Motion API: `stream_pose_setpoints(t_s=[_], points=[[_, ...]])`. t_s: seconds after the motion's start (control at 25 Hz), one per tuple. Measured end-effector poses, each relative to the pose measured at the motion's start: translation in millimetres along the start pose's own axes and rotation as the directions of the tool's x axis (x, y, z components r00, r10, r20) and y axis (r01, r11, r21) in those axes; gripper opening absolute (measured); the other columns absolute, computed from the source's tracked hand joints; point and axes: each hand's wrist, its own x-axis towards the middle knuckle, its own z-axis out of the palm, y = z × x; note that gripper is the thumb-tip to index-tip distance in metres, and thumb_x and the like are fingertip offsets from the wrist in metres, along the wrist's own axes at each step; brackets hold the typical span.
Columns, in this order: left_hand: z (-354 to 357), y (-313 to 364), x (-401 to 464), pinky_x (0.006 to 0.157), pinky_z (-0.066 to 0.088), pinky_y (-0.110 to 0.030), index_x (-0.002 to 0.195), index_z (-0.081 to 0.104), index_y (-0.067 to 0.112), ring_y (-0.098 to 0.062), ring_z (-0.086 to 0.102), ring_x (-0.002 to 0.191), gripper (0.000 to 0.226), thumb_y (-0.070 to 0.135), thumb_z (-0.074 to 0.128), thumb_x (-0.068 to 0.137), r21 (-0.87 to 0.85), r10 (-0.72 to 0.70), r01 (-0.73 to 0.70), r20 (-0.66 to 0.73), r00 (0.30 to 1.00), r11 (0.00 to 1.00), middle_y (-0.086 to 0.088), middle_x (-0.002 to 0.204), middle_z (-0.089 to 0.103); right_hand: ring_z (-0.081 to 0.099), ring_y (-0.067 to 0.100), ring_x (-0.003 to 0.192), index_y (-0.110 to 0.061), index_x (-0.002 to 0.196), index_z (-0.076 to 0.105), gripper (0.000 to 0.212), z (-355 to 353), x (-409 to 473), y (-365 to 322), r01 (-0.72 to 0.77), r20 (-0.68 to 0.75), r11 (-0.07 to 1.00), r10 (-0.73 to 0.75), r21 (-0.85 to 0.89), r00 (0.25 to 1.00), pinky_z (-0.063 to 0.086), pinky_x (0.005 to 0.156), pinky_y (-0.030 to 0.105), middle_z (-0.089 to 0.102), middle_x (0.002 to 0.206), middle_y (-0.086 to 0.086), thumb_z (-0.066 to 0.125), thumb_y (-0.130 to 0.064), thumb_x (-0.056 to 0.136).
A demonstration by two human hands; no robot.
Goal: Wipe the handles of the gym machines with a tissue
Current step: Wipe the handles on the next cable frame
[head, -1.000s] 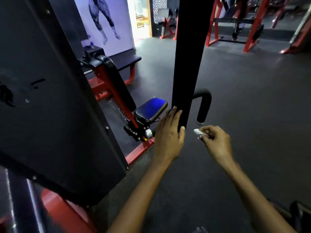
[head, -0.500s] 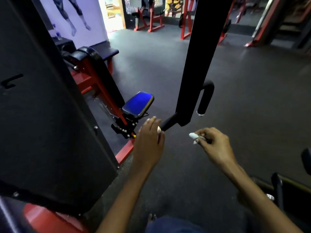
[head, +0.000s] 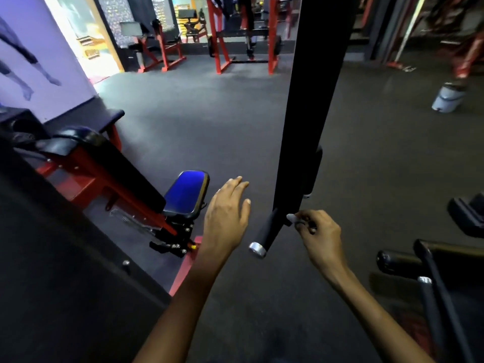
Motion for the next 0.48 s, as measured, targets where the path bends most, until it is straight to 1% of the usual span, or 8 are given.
stream_pose_setpoints(t_s=[0.04,0.12,0.16,0.2,0.24,0.32,0.4,0.48], points=[[2.8,0.5,14.5,0.112,0.035,-0.042,0.135,0.054,0.01,-0.022,0.042,0.136,0.04,0.017,0.055,0.096,-0.025,0.03,-0.029,0.027,0.999,0.999,-0.007,0.144,0.048,0.059,0.003,0.073,-0.007,0.088,0.07,0.009,2.1,1.2,-0.3,-0.024,-0.041,0.999,0.023,-0.033,0.999,0.042,0.064,0.005,0.056,0.08,-0.007,0.067,-0.002,0.082],[9.3,0.8,43.9,0.115,0.032,-0.041,0.138,0.05,0.009,-0.022,0.039,0.138,0.042,0.018,0.051,0.097,-0.098,0.126,-0.119,0.064,0.99,0.988,-0.008,0.147,0.045,0.059,0.012,0.071,-0.005,0.09,0.07,0.008,8.4,3.7,-1.6,-0.048,-0.133,0.991,0.032,-0.123,0.991,0.045,0.064,0.015,0.055,0.08,-0.001,0.069,-0.005,0.081],[13.9,0.1,57.8,0.116,0.031,-0.04,0.139,0.048,0.009,-0.023,0.038,0.138,0.044,0.021,0.048,0.097,-0.144,0.187,-0.176,0.068,0.98,0.974,-0.009,0.148,0.044,0.058,0.013,0.068,-0.004,0.088,0.07,0.007,12.4,5.1,-3.7,-0.048,-0.183,0.989,0.022,-0.138,0.983,0.045,0.063,0.015,0.055,0.079,0.002,0.07,-0.005,0.081],[20.0,-0.3,70.2,0.116,0.029,-0.038,0.141,0.046,0.009,-0.023,0.037,0.139,0.046,0.023,0.044,0.097,-0.19,0.245,-0.23,0.063,0.967,0.954,-0.009,0.149,0.042,0.056,0.011,0.065,-0.003,0.083,0.07,0.004,17.6,6.9,-7.7,-0.037,-0.226,0.99,0.006,-0.136,0.974,0.043,0.06,0.011,0.054,0.077,0.004,0.071,-0.005,0.08],[26.7,0.5,80.9,0.116,0.027,-0.035,0.142,0.044,0.009,-0.022,0.036,0.14,0.048,0.026,0.041,0.098,-0.238,0.294,-0.275,0.046,0.955,0.931,-0.009,0.15,0.04,0.054,0.009,0.062,-0.002,0.077,0.068,0.005,23.4,8.5,-12.7,-0.026,-0.258,0.991,-0.009,-0.133,0.966,0.04,0.057,0.006,0.054,0.074,0.006,0.072,-0.004,0.079],[38.5,6.9,97.6,0.117,0.024,-0.033,0.146,0.038,0.008,-0.02,0.031,0.142,0.053,0.031,0.036,0.098,-0.353,0.347,-0.323,0.006,0.938,0.878,-0.008,0.153,0.035,0.051,0.006,0.059,-0.003,0.068,0.063,0.015,37.9,8.4,-21.7,-0.017,-0.289,0.986,-0.032,-0.167,0.957,0.039,0.052,0.007,0.051,0.07,0.003,0.073,-0.005,0.078],[44.2,16.1,113.5,0.118,0.023,-0.034,0.15,0.026,0.004,-0.019,0.025,0.145,0.057,0.03,0.03,0.099,-0.529,0.432,-0.367,-0.001,0.902,0.765,-0.01,0.157,0.026,0.049,0.001,0.059,-0.008,0.068,0.064,0.015,56.2,2.0,-30.3,-0.049,-0.327,0.974,-0.027,-0.221,0.945,0.035,0.053,0.008,0.046,0.066,-0.004,0.073,-0.008,0.08],[47.5,22.6,127.7,0.12,0.019,-0.035,0.15,0.016,-0.002,-0.019,0.019,0.147,0.059,0.027,0.026,0.1,-0.69,0.54,-0.413,-0.037,0.841,0.595,-0.014,0.159,0.018,0.048,-0.007,0.062,-0.017,0.065,0.063,0.02,61.7,-16.0,-34.9,-0.102,-0.317,0.969,0.027,-0.223,0.948,0.034,0.058,0.007,0.048,0.064,-0.006,0.071,-0.007,0.081]])
